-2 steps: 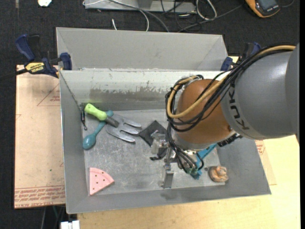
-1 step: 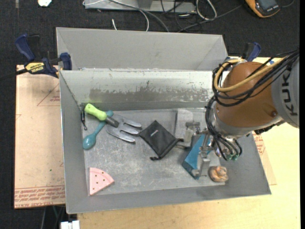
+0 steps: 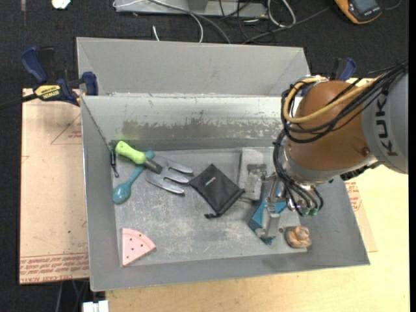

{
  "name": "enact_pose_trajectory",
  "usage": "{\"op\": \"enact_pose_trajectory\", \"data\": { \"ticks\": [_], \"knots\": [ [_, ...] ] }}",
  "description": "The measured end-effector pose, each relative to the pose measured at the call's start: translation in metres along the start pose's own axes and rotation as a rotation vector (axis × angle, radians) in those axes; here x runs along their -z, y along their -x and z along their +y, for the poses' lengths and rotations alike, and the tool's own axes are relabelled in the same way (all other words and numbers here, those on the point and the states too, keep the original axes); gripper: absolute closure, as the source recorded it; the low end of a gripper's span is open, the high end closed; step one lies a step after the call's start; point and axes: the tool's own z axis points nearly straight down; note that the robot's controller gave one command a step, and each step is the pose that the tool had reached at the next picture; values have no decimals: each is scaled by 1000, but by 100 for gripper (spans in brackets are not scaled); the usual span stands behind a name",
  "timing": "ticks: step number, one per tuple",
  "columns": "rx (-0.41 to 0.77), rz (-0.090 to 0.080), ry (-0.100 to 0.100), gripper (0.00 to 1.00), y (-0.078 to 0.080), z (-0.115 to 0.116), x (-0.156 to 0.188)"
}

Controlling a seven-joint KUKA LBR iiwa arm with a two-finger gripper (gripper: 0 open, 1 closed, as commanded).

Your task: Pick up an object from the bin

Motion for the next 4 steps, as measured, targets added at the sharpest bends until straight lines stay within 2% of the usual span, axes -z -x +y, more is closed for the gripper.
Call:
{"op": "enact_pose_trajectory", "data": {
  "ticks": [1,2,3,4],
  "knots": [
    [37,-11,-1,0,54,22,-36],
    [93,-6,0,0,64,35,-61],
    [90,-10,1,100,119,46,-81],
    [89,-10,1,0,119,46,-81]
  ]
}}
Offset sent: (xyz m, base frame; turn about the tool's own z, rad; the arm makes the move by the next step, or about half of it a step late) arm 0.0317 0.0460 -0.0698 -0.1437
